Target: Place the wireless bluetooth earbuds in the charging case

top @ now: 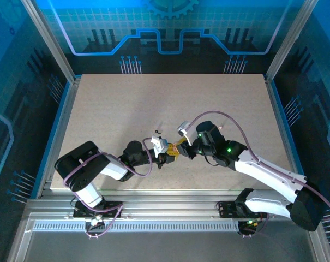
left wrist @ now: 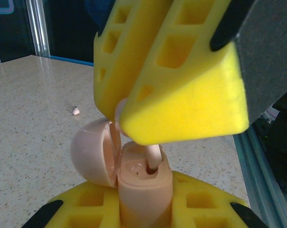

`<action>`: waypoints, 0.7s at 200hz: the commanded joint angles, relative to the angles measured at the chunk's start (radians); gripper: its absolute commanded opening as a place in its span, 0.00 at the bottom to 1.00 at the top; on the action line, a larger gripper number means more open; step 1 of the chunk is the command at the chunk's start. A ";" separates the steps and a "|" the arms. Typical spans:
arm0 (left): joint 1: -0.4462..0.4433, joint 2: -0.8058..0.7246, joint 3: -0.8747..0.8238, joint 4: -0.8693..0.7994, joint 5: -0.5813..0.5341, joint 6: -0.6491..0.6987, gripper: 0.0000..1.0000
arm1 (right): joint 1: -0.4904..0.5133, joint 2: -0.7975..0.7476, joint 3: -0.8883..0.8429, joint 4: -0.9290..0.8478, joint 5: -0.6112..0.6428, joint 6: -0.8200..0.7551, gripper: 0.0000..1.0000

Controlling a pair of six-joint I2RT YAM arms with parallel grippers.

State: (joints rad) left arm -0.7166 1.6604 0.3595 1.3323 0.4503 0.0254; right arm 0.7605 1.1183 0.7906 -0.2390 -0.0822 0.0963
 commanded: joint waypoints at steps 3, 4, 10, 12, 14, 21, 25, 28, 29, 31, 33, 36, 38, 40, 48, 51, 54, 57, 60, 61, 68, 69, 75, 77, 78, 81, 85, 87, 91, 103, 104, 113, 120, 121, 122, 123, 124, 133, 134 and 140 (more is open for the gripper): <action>-0.004 -0.036 0.032 0.070 0.028 0.013 0.17 | 0.009 0.011 0.023 -0.103 -0.017 -0.058 0.22; -0.004 -0.036 0.032 0.070 0.030 0.013 0.17 | 0.009 0.011 0.024 -0.105 -0.017 -0.059 0.23; -0.005 -0.036 0.034 0.070 0.033 0.014 0.17 | 0.008 0.012 0.028 -0.108 -0.020 -0.067 0.23; -0.005 -0.036 0.033 0.071 0.034 0.014 0.17 | 0.006 0.012 0.028 -0.110 -0.022 -0.069 0.23; -0.005 -0.036 0.034 0.070 0.035 0.016 0.17 | 0.006 0.012 0.029 -0.111 -0.023 -0.071 0.23; -0.006 -0.035 0.036 0.070 0.039 0.018 0.17 | 0.003 0.012 0.034 -0.118 -0.028 -0.081 0.22; -0.006 -0.034 0.036 0.070 0.043 0.020 0.17 | 0.002 0.011 0.039 -0.123 -0.032 -0.085 0.22; -0.006 -0.034 0.034 0.071 0.043 0.021 0.17 | -0.002 0.011 0.042 -0.126 -0.034 -0.090 0.22; -0.006 -0.034 0.035 0.070 0.045 0.022 0.17 | -0.001 0.011 0.042 -0.128 -0.035 -0.090 0.23; -0.006 -0.034 0.035 0.071 0.047 0.024 0.17 | -0.003 0.010 0.045 -0.130 -0.036 -0.092 0.22; -0.006 -0.034 0.034 0.070 0.048 0.026 0.17 | -0.003 0.011 0.047 -0.132 -0.038 -0.095 0.23; -0.006 -0.034 0.035 0.070 0.048 0.028 0.17 | -0.005 0.009 0.049 -0.136 -0.040 -0.097 0.23; -0.006 -0.034 0.035 0.071 0.049 0.031 0.17 | -0.006 0.009 0.052 -0.138 -0.042 -0.100 0.22; -0.006 -0.034 0.035 0.070 0.051 0.033 0.17 | -0.006 0.008 0.054 -0.139 -0.043 -0.101 0.22; -0.008 -0.034 0.032 0.069 0.053 0.046 0.17 | -0.010 0.005 0.060 -0.148 -0.045 -0.108 0.23; -0.009 -0.034 0.031 0.071 0.052 0.051 0.17 | -0.010 0.003 0.064 -0.151 -0.047 -0.109 0.22; -0.009 -0.033 0.031 0.070 0.051 0.057 0.17 | -0.012 0.003 0.065 -0.154 -0.048 -0.112 0.22; -0.011 -0.032 0.031 0.069 0.052 0.064 0.17 | -0.013 0.001 0.068 -0.156 -0.049 -0.113 0.22; -0.012 -0.031 0.030 0.069 0.053 0.072 0.17 | -0.015 -0.001 0.070 -0.158 -0.052 -0.114 0.23; -0.013 -0.031 0.030 0.070 0.053 0.075 0.17 | -0.016 -0.002 0.071 -0.158 -0.053 -0.115 0.22; -0.016 -0.029 0.029 0.071 0.052 0.094 0.17 | -0.017 -0.007 0.076 -0.162 -0.059 -0.118 0.22; -0.017 -0.029 0.029 0.070 0.051 0.097 0.17 | -0.018 -0.007 0.076 -0.163 -0.060 -0.118 0.23; -0.019 -0.026 0.027 0.069 0.050 0.114 0.17 | -0.017 -0.013 0.080 -0.164 -0.063 -0.118 0.22; -0.020 -0.025 0.027 0.069 0.050 0.120 0.17 | -0.017 -0.016 0.080 -0.164 -0.063 -0.117 0.23; -0.021 -0.024 0.027 0.070 0.050 0.123 0.17 | -0.018 -0.017 0.081 -0.164 -0.064 -0.117 0.23; -0.022 -0.023 0.026 0.070 0.049 0.133 0.16 | -0.017 -0.020 0.082 -0.164 -0.067 -0.117 0.22; -0.025 -0.020 0.025 0.070 0.048 0.146 0.16 | -0.019 -0.025 0.084 -0.164 -0.070 -0.117 0.22; -0.026 -0.019 0.025 0.069 0.047 0.152 0.16 | -0.019 -0.028 0.084 -0.164 -0.071 -0.116 0.23; -0.027 -0.018 0.025 0.069 0.044 0.166 0.16 | -0.017 -0.032 0.084 -0.164 -0.074 -0.114 0.23; -0.035 -0.012 0.022 0.069 0.025 0.203 0.16 | -0.018 -0.055 0.084 -0.158 -0.078 -0.105 0.23; -0.036 -0.011 0.022 0.069 0.022 0.206 0.16 | -0.018 -0.057 0.083 -0.157 -0.078 -0.105 0.23; -0.043 -0.007 0.019 0.070 0.000 0.239 0.16 | -0.018 -0.075 0.084 -0.153 -0.080 -0.102 0.23; -0.049 -0.005 0.017 0.069 -0.014 0.265 0.16 | -0.017 -0.088 0.081 -0.152 -0.076 -0.099 0.23; -0.050 -0.005 0.018 0.070 -0.015 0.269 0.16 | -0.017 -0.090 0.081 -0.152 -0.075 -0.099 0.23; -0.050 -0.005 0.017 0.070 -0.016 0.272 0.16 | -0.017 -0.092 0.081 -0.152 -0.074 -0.098 0.23; -0.050 -0.005 0.017 0.070 -0.016 0.275 0.16 | -0.017 -0.093 0.080 -0.151 -0.073 -0.098 0.23; -0.050 -0.005 0.016 0.069 -0.017 0.279 0.16 | -0.017 -0.095 0.080 -0.151 -0.072 -0.098 0.23; -0.053 -0.004 0.016 0.070 -0.022 0.306 0.16 | -0.018 -0.110 0.078 -0.151 -0.064 -0.098 0.24; -0.055 -0.004 0.016 0.070 -0.024 0.309 0.16 | -0.018 -0.112 0.076 -0.150 -0.063 -0.097 0.24; -0.056 -0.005 0.015 0.071 -0.027 0.321 0.16 | -0.018 -0.120 0.074 -0.149 -0.056 -0.096 0.24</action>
State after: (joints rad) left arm -0.7578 1.6592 0.3660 1.3552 0.4534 0.2253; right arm 0.7517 1.0458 0.8467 -0.3763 -0.1387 -0.0010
